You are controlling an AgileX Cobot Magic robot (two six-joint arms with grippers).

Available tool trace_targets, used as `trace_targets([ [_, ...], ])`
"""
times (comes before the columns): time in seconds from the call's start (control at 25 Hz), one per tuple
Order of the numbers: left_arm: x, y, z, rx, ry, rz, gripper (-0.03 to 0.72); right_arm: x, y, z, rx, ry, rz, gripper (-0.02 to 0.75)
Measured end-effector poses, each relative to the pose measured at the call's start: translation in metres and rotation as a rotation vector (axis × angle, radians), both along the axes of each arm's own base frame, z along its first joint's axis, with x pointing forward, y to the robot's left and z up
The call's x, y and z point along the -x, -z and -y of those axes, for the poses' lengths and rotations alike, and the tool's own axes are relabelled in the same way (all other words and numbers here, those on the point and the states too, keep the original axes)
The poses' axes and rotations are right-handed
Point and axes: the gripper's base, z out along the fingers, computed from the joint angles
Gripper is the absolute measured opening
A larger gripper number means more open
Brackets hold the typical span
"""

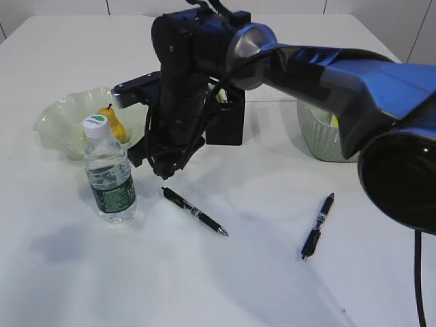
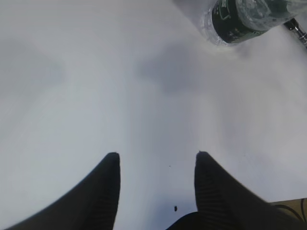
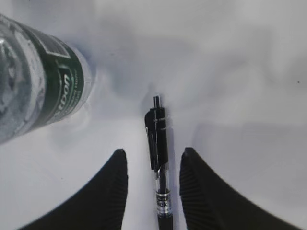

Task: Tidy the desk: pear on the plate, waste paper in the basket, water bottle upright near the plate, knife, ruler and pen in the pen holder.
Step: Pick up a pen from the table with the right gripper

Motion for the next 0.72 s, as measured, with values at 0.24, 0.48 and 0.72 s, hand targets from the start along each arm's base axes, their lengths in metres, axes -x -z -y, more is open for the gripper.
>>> trace_targets([
  [0.24, -0.001, 0.000, 0.000, -0.001, -0.003, 0.010, 0.352, -0.002, 0.019, -0.002, 0.027, 0.004, -0.022, 0.274],
  [0.48, -0.002, -0.001, 0.000, -0.002, -0.006, 0.025, 0.349, -0.002, 0.034, -0.004, 0.024, 0.035, -0.060, 0.274],
  [0.72, -0.002, -0.001, -0.001, -0.004, -0.006, 0.025, 0.349, -0.003, 0.050, -0.005, 0.033, 0.041, -0.091, 0.274],
])
